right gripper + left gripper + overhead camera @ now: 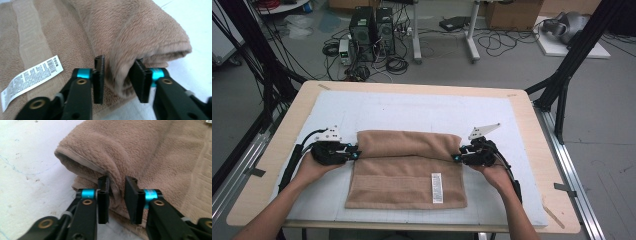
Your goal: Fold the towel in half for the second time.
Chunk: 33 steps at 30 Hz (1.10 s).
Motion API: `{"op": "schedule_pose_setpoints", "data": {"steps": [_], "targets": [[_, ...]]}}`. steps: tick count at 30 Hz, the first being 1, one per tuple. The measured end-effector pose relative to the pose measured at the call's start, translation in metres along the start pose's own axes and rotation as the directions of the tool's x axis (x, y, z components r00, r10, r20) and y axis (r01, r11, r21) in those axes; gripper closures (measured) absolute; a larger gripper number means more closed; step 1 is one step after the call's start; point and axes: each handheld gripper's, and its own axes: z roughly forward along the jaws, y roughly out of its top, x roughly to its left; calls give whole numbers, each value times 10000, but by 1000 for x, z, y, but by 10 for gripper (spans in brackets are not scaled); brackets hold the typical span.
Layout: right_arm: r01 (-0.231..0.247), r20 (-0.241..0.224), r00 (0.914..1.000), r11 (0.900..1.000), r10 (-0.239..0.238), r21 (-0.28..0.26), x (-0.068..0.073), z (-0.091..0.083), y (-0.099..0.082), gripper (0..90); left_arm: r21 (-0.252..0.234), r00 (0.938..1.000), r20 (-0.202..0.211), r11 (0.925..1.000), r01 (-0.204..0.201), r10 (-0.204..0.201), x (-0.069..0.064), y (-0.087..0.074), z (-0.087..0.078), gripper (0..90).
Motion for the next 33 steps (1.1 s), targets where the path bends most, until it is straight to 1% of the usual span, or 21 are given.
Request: {"op": "schedule_pose_setpoints", "data": {"steps": [2, 5, 7, 11, 12, 14, 15, 16, 17, 18, 19, 20, 22, 24, 26, 27, 28, 29, 30, 31, 33], "targets": [[-26, 155, 9999, 10000, 26, -53, -1, -7, 1, 566, -40, 10000, 4, 10000, 54, -54, 1, 0, -5, 660], [-114, 266, 9996, 9991, 125, -415, -3, -19, 4, 526, -215, 9999, -42, 9997, 143, -144, 3, 2, -11, 624], [-92, 487, 9987, 9979, 123, -642, -5, -26, 9, 506, -419, 9998, -48, 9989, 190, -192, 5, 5, -15, 612], [-1, 796, 9968, 9965, 68, -838, -12, -30, 23, 481, -778, 9998, -32, 9968, 203, -206, 11, 16, -18, 606], [20, 889, 9960, 9963, 57, -865, -15, -29, 28, 475, -802, 9999, -81, 9967, 121, -128, 13, 21, -17, 606], [17, 956, 9954, 9966, 62, -822, -23, -25, 37, 463, -989, 9997, -197, 9951, 97, -117, 20, 30, -13, 606], [51, 1105, 9939, 9969, 36, -779, -27, -22, 40, 458, -1059, 9996, -216, 9943, 142, -165, 24, 35, -9, 606], [-24, 1167, 9931, 9973, 109, -728, -33, -18, 43, 446, -1041, 9994, -297, 9945, 122, -153, 28, 39, -5, 606], [-254, 1130, 9930, 9972, 333, -706, -39, -14, 45, 444, -1091, 9990, -397, 9939, 184, -228, 33, 43, 1, 606], [-368, 1042, 9936, 9973, 434, -640, -46, -8, 47, 434, -1013, 9983, -438, 9942, 350, -396, 37, 46, 8, 598], [-575, 982, 9932, 9966, 631, -586, -51, -1, 47, 425, -903, 9981, -451, 9952, 384, -426, 41, 49, 15, 582], [-619, 966, 9930, 9963, 674, -588, -54, 5, 46, 415, -847, 9980, -496, 9958, 358, -401, 43, 51, 20, 580], [-707, 823, 9939, 9971, 728, -285, -59, 15, 42, 408, -501, 9975, -321, 9969, 608, -624, 49, 52, 30, 584], [-1024, 656, 9926, 9947, 1026, -58, -63, 22, 38, 405, -86, 9970, -73, 9970, 766, -767, 51, 49, 36, 594], [-1195, 331, 9924, 9927, 1189, 150, -64, 25, 35, 456, 485, 9957, 271, 9951, 867, -881, 51, 44, 40, 617], [-1128, 165, 9935, 9933, 1124, 264, -64, 27, 35, 494, 738, 9960, 354, 9941, 790, -818, 50, 43, 42, 633], [-1071, 74, 9942, 9934, 1069, 420, -62, 28, 35, 572, 901, 9960, 459, 9933, 727, -771, 47, 42, 44, 657], [-962, -188, 9951, 9936, 975, 597, -60, 30, 35, 689, 991, 9966, 532, 9934, 574, -629, 45, 41, 45, 705], [-627, -326, 9973, 9954, 652, 725, -56, 31, 36, 744, 1081, 9982, 470, 9936, 332, -385, 42, 41, 45, 759], [-296, -122, 9995, 9964, 307, 794, -52, 30, 37, 783, 1010, 9993, 320, 9948, 135, -168, 39, 42, 43, 812], [-20, -70, 10000, 9992, 23, 411, -44, 22, 40, 795, 646, 9999, 106, 9979, 3, -10, 36, 43, 35, 848]]}}
